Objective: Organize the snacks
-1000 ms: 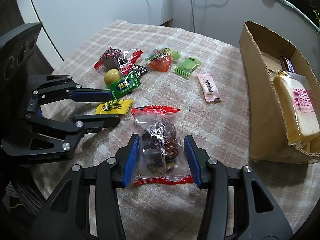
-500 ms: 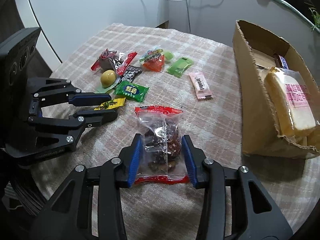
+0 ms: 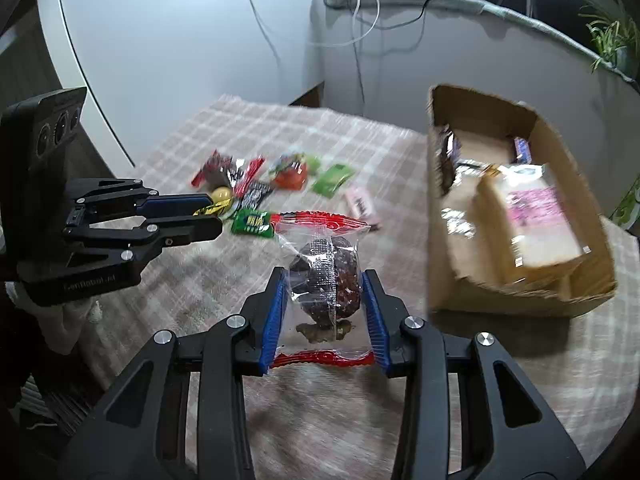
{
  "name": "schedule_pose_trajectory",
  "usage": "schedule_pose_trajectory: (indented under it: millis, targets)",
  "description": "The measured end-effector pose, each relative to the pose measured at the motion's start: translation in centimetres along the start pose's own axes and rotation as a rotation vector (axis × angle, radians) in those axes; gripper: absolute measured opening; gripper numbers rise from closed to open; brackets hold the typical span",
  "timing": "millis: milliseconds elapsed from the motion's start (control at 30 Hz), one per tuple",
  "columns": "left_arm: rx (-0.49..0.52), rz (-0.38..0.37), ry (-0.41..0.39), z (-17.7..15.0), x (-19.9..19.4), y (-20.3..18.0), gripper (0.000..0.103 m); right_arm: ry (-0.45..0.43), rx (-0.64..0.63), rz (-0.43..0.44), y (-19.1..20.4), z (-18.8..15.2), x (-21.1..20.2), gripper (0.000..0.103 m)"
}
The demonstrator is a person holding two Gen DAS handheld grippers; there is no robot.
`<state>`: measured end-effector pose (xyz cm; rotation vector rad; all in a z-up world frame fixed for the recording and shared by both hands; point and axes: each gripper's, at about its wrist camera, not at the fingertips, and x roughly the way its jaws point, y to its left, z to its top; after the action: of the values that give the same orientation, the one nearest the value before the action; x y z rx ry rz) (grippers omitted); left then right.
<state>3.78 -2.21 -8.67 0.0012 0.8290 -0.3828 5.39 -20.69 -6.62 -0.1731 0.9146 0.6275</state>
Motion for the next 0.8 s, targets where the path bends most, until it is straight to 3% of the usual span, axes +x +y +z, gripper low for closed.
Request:
schedule_pose_trajectory:
  millis: [433,800]
  targets:
    - [0.019,-0.093,-0.097,6.8,-0.1,-4.5,0.021,-0.095,0.116,-0.117,-8.1,1.2,-4.4,0.039]
    - [0.015,-0.165,-0.073,9.9,4.5,-8.4,0.021,-0.092,0.191,-0.219,-14.2,2.2,-3.6,0.039]
